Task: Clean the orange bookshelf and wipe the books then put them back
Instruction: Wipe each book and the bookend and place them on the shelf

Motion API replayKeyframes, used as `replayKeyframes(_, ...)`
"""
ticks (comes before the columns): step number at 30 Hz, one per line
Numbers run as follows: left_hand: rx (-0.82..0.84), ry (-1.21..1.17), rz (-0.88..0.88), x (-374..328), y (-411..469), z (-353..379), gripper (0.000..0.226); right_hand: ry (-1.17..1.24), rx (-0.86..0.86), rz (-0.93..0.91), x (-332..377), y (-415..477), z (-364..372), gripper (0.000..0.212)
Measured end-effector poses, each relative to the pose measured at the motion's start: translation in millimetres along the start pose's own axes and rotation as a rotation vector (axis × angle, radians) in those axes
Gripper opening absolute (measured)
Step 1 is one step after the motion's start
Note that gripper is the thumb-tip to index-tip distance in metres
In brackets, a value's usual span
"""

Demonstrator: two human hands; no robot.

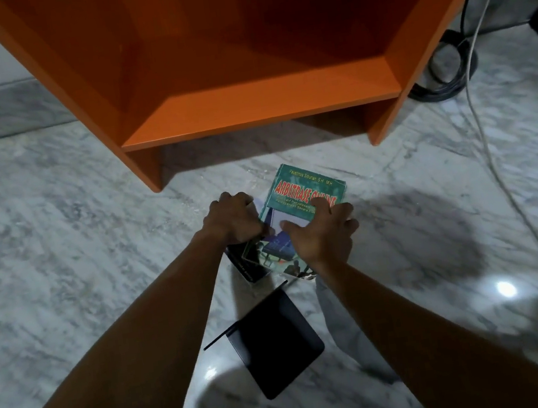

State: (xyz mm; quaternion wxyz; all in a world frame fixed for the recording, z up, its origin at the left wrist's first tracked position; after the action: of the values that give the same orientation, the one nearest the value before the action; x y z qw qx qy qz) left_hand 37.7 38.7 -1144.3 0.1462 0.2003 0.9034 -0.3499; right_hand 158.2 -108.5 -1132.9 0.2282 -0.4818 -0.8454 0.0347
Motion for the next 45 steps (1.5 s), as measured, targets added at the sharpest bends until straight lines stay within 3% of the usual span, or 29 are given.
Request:
replayKeyframes(4, -0.066, -0.093, 0.048, 10, -18, -10, 0.058, -0.147, 0.1, -0.035, 22, 0, 4, 0.088)
replayKeyframes(9, -0.109, -0.113, 0.042, 20, -26, -6, 0.061, -0.156, 0.266, -0.015, 41, 10, 22, 0.124)
replayKeyframes(13, -0.126, -0.177, -0.009, 29, -25, -1, 0.069, -0.215, 0.279, -0.026, 46, 12, 23, 0.127)
replayKeyframes(15, -0.107, -0.193, -0.072, 32, -26, 2, 0.069, -0.217, 0.27, -0.061, 47, 11, 23, 0.123)
replayKeyframes(18, -0.051, -0.221, -0.052, 26, -26, 6, 0.028, -0.098, 0.198, -0.08, 43, 8, 13, 0.111)
replayKeyframes(21, -0.033, -0.322, -0.03, 24, -32, -1, 0.017, 0.013, 0.092, -0.18, 43, 4, -24, 0.07)
replayKeyframes(24, -0.057, -0.375, -0.001, 11, -53, -26, 0.015, -0.184, 0.021, -0.254, 40, -1, -69, 0.032)
replayKeyframes(27, -0.197, -0.413, 0.036, 1, -84, -53, 0.011, -0.352, -0.036, -0.333, 37, -18, -98, 0.026)
replayKeyframes(30, -0.373, -0.546, 0.096, -3, -121, -82, 0.011, -0.353, -0.126, -0.371, 39, -37, -134, 0.034)
replayKeyframes(33, -0.427, -0.692, 0.139, -13, -169, -110, 0.013, -0.247, -0.266, -0.445, 48, -61, -185, 0.043)
replayKeyframes(38, -0.598, -0.909, 0.325, -50, -237, -158, 0.03, 0.253, -0.547, -0.61, 71, -106, -273, 0.048)
replayKeyframes(42, -0.809, -1.024, 0.472, -91, -288, -206, 0.032, 0.568, -0.733, -0.739, 98, -142, -339, 0.029)
replayKeyframes(45, -0.887, -1.056, 0.54, -114, -308, -241, 0.025, 0.735, -0.776, -0.811, 117, -152, -370, 0.02)
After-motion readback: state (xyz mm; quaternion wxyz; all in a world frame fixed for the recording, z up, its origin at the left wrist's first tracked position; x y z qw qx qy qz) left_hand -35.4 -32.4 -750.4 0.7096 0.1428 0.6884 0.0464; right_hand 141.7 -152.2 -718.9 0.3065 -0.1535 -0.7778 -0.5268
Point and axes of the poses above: each hand's wrist, its own y-axis towards the middle knuckle, its own z-axis out of the palm, x = y × z, the point moved 6 cm from there along y, towards the middle knuckle, and after that the axes turned 11 degrees about -y, right-handed, at the moved point
